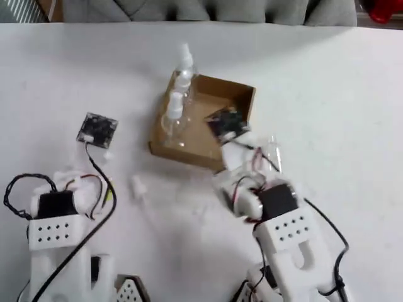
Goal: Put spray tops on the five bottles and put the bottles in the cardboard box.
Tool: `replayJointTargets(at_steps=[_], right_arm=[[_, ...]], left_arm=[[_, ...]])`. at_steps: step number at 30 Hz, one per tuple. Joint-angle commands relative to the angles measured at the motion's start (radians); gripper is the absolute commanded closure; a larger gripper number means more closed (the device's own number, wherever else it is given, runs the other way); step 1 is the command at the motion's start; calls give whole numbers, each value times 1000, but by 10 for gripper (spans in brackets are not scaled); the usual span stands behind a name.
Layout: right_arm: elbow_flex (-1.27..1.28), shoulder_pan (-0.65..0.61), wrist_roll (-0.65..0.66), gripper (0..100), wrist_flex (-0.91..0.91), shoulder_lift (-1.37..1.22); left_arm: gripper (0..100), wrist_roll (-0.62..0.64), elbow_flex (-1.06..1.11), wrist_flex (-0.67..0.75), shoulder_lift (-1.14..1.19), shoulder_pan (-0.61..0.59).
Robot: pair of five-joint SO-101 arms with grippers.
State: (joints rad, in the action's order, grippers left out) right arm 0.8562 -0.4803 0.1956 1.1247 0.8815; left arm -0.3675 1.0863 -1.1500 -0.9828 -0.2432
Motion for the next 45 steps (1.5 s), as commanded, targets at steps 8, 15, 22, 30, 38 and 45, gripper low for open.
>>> replayJointTargets(at_steps=[8,15,22,30,38,45], right_arm=[[160,-206,3,981,-352,10],[164,-206,3,981,-516,-177],[77,-180,3,982,-582,-429],[52,-177,60,983,-476,-495],[60,-76,80,983,-177,-369],[61,91,259,983,45,-280]], left_arm=[[980,126,72,132,-28,-74],[980,123,87,158,-30,-74],[980,120,98,161,-31,-74],[980,118,101,172,-30,-74],[980,118,115,187,-30,-68],[980,118,115,187,-30,-67]])
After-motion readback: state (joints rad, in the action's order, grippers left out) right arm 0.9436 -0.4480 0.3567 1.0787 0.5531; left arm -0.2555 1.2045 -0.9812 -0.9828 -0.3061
